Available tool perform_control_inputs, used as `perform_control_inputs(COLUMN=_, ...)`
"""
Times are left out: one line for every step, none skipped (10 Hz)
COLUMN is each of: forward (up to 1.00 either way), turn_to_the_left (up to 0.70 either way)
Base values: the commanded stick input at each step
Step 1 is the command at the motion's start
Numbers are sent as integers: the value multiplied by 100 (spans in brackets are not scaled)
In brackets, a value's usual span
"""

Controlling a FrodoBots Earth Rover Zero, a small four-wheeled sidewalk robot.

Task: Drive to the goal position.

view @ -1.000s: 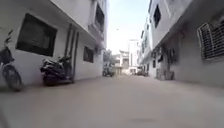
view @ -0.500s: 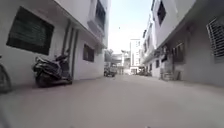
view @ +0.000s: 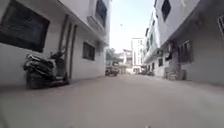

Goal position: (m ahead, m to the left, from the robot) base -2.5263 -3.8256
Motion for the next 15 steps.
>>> perform_control_inputs(forward=100, turn_to_the_left=-40)
perform_control_inputs(forward=100, turn_to_the_left=-2)
perform_control_inputs(forward=100, turn_to_the_left=0)
perform_control_inputs(forward=100, turn_to_the_left=0)
perform_control_inputs(forward=100, turn_to_the_left=0)
perform_control_inputs(forward=100, turn_to_the_left=0)
perform_control_inputs(forward=100, turn_to_the_left=0)
perform_control_inputs(forward=100, turn_to_the_left=0)
perform_control_inputs(forward=100, turn_to_the_left=0)
perform_control_inputs(forward=100, turn_to_the_left=0)
perform_control_inputs(forward=100, turn_to_the_left=0)
perform_control_inputs(forward=100, turn_to_the_left=0)
perform_control_inputs(forward=100, turn_to_the_left=0)
perform_control_inputs(forward=100, turn_to_the_left=0)
perform_control_inputs(forward=100, turn_to_the_left=0)
